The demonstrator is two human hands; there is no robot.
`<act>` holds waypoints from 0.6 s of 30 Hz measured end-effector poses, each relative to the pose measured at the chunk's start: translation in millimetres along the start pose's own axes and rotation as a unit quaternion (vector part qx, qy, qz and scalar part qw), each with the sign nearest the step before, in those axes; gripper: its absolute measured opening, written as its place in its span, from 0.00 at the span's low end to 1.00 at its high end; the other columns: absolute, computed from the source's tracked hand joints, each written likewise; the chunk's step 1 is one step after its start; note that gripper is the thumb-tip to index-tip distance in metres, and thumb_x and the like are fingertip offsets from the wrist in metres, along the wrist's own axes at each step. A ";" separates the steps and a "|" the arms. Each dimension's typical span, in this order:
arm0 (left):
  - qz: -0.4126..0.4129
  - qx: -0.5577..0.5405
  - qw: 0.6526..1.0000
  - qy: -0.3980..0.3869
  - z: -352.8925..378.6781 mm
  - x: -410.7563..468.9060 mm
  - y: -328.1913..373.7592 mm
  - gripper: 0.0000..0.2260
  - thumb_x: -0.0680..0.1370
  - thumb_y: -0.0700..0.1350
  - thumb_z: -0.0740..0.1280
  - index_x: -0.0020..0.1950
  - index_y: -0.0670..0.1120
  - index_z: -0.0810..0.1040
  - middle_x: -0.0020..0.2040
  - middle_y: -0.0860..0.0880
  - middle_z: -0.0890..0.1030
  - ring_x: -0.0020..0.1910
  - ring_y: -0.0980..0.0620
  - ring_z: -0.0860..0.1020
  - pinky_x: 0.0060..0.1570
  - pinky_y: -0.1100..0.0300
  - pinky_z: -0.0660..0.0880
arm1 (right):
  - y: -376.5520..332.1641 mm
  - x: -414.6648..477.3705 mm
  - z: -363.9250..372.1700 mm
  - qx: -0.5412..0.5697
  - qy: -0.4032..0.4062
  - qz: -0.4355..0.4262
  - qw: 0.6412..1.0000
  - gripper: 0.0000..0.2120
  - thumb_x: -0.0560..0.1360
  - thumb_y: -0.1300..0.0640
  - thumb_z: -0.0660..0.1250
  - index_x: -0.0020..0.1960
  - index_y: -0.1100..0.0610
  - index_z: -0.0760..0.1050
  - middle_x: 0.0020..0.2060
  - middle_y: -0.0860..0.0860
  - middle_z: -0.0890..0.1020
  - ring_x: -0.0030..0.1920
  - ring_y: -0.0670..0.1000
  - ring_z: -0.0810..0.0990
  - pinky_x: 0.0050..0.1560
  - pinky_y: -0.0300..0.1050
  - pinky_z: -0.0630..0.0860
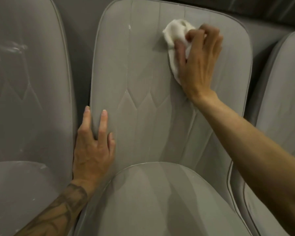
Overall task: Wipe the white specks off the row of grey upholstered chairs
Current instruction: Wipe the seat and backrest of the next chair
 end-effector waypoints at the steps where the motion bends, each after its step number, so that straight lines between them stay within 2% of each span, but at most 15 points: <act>1: -0.001 0.001 1.000 0.002 -0.4 0.0 0.2 0.26 0.85 0.46 0.59 0.83 0.42 0.61 0.80 0.30 0.59 0.74 0.32 0.65 0.77 0.51 0.60 | -0.7 7.8 -0.7 0.010 0.023 0.008 1.000 0.12 0.80 0.52 0.66 0.53 0.61 0.78 0.53 0.60 0.78 0.50 0.61 0.76 0.50 0.50 0.68; 3: -0.002 0.000 1.000 0.001 0.4 -0.9 -0.5 0.26 0.85 0.45 0.59 0.82 0.42 0.62 0.80 0.30 0.59 0.74 0.32 0.65 0.76 0.50 0.62 | -5.4 0.3 1.4 0.025 0.031 0.021 0.999 0.08 0.80 0.57 0.65 0.55 0.61 0.79 0.53 0.59 0.79 0.50 0.60 0.77 0.50 0.51 0.70; 5: 0.001 -0.001 1.000 0.001 -0.1 -0.7 -0.3 0.26 0.85 0.45 0.60 0.82 0.42 0.62 0.79 0.29 0.59 0.74 0.32 0.65 0.77 0.51 0.61 | -11.2 -28.7 4.4 0.040 -0.002 0.027 0.999 0.09 0.80 0.60 0.64 0.57 0.61 0.79 0.54 0.59 0.80 0.52 0.61 0.77 0.54 0.54 0.70; 7: 0.000 -0.003 1.000 0.001 -0.1 -0.9 -0.2 0.26 0.84 0.45 0.61 0.82 0.41 0.62 0.79 0.29 0.59 0.74 0.32 0.65 0.77 0.51 0.61 | -14.7 -57.8 1.4 0.052 -0.035 0.026 0.998 0.09 0.80 0.59 0.65 0.58 0.58 0.78 0.53 0.58 0.80 0.51 0.61 0.78 0.52 0.54 0.72; 11: 0.000 -0.004 1.000 0.001 0.4 -1.3 -0.2 0.27 0.84 0.44 0.61 0.83 0.42 0.62 0.80 0.29 0.59 0.75 0.32 0.65 0.76 0.50 0.62 | -15.5 -57.4 -7.3 0.078 -0.041 0.017 0.996 0.09 0.79 0.58 0.64 0.56 0.50 0.67 0.49 0.58 0.77 0.46 0.58 0.75 0.46 0.54 0.70; 13: 0.002 -0.001 1.000 0.002 0.9 -1.5 -0.2 0.27 0.84 0.44 0.61 0.83 0.42 0.61 0.80 0.30 0.58 0.75 0.32 0.65 0.76 0.49 0.63 | -16.0 -48.6 -6.7 0.091 -0.042 0.012 0.995 0.04 0.82 0.54 0.60 0.54 0.52 0.72 0.50 0.60 0.75 0.47 0.60 0.74 0.46 0.57 0.72; 14: 0.003 -0.001 1.000 0.003 1.1 -1.3 -0.4 0.27 0.84 0.45 0.61 0.83 0.43 0.61 0.80 0.30 0.58 0.75 0.32 0.65 0.77 0.50 0.62 | -15.1 -46.2 -7.0 0.089 -0.039 0.018 0.995 0.10 0.83 0.52 0.58 0.53 0.54 0.77 0.50 0.60 0.75 0.48 0.60 0.73 0.46 0.59 0.72; 16: 0.003 -0.002 1.000 0.003 1.5 -1.0 -1.1 0.27 0.84 0.45 0.60 0.83 0.43 0.60 0.80 0.30 0.58 0.75 0.32 0.65 0.79 0.54 0.58 | -14.1 -46.1 -4.5 0.079 -0.052 0.018 0.995 0.12 0.82 0.54 0.59 0.53 0.55 0.81 0.52 0.59 0.75 0.48 0.61 0.72 0.47 0.60 0.72; 18: 0.002 -0.002 1.000 0.001 2.0 -1.3 -1.4 0.27 0.84 0.45 0.60 0.83 0.43 0.60 0.80 0.30 0.58 0.76 0.32 0.64 0.79 0.56 0.56 | -13.5 -47.3 -2.2 0.048 -0.070 0.004 0.996 0.12 0.80 0.58 0.62 0.58 0.52 0.82 0.53 0.58 0.76 0.49 0.60 0.72 0.48 0.58 0.71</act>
Point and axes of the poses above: each hand's wrist, its own x-axis towards the middle knuckle, its own z-axis out of the palm, y = z × x, the point moved 9 cm from there along x, towards the middle knuckle
